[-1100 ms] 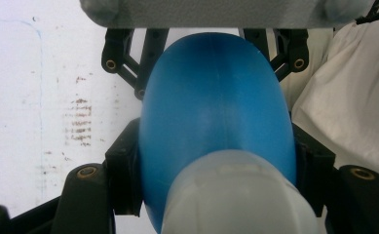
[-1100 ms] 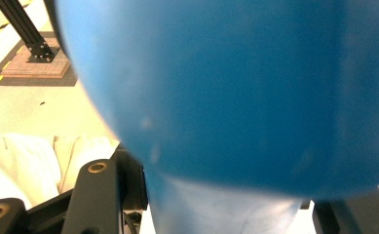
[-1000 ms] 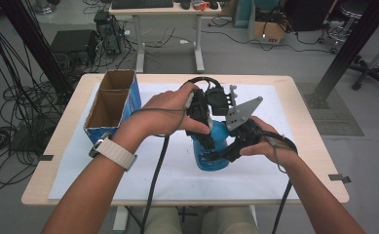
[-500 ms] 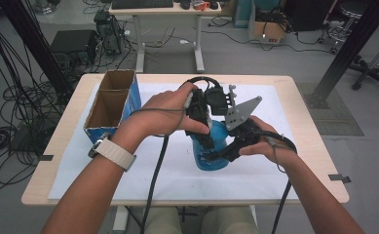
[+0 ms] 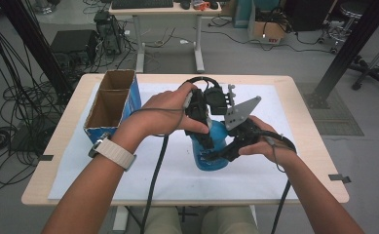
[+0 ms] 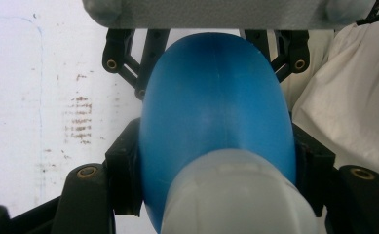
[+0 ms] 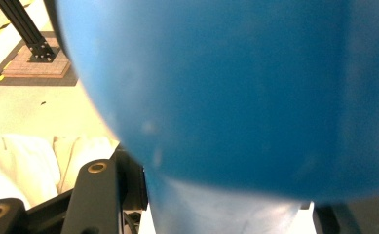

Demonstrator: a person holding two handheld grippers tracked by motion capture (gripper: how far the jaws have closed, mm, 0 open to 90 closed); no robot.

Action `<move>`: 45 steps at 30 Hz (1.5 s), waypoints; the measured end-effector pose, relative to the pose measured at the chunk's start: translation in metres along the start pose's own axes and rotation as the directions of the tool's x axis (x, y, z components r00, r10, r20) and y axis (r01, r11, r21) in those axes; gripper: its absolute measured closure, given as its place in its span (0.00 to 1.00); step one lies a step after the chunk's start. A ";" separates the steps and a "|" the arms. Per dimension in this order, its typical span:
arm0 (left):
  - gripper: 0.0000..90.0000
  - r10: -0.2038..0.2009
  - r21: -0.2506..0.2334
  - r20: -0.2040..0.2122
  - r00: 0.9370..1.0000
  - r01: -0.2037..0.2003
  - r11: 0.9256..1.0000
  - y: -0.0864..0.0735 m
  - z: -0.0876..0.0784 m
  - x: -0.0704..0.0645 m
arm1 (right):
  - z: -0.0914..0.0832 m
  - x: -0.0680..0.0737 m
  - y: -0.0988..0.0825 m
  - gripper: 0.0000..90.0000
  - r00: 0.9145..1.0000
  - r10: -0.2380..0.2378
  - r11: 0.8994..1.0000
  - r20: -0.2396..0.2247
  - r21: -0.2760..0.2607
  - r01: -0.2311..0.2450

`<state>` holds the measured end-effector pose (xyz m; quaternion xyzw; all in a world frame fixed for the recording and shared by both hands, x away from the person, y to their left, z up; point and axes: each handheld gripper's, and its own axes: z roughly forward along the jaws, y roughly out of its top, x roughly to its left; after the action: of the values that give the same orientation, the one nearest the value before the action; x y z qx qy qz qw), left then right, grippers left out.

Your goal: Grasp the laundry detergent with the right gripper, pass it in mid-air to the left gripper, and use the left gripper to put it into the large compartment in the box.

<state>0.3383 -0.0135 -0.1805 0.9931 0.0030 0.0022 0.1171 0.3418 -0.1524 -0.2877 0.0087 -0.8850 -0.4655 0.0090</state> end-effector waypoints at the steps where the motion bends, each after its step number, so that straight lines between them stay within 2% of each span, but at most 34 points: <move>1: 0.41 -0.015 -0.008 0.000 1.000 0.015 1.000 0.000 0.001 -0.001 | 0.000 0.000 0.000 0.48 1.000 0.000 1.000 0.001 -0.001 0.000; 18: 0.41 -0.014 0.003 -0.007 1.000 0.014 1.000 0.000 0.000 0.000 | 0.001 -0.001 0.001 0.47 1.000 -0.005 1.000 0.002 0.001 0.005; 22: 0.41 -0.001 0.013 -0.007 1.000 0.001 1.000 0.000 -0.001 0.001 | 0.001 -0.002 0.001 0.47 1.000 -0.004 1.000 0.006 0.001 0.004; 27: 0.41 -0.014 0.007 -0.007 1.000 0.014 1.000 0.000 0.000 0.000 | 0.001 -0.002 0.001 0.47 1.000 -0.007 1.000 0.004 0.002 0.007; 29: 0.41 -0.004 0.014 -0.006 1.000 0.004 1.000 0.000 -0.001 0.001 | 0.001 -0.002 0.001 0.47 1.000 -0.006 1.000 0.003 0.000 0.006; 30: 0.41 -0.014 0.003 -0.009 1.000 0.014 1.000 0.000 -0.001 0.000 | 0.001 -0.002 0.001 0.47 1.000 -0.007 1.000 0.005 0.000 0.007; 35: 0.41 0.000 0.014 -0.010 1.000 0.001 1.000 0.001 -0.004 0.001 | -0.001 -0.002 0.002 0.47 1.000 -0.008 1.000 0.007 -0.004 0.008; 45: 0.42 -0.003 0.011 -0.016 1.000 0.004 1.000 0.002 -0.007 0.001 | -0.001 -0.003 0.004 0.47 1.000 -0.010 1.000 0.004 -0.015 0.010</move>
<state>0.3390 -0.0136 -0.1736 0.9937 0.0057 0.0100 0.1117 0.3444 -0.1513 -0.2837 0.0122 -0.8813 -0.4724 0.0052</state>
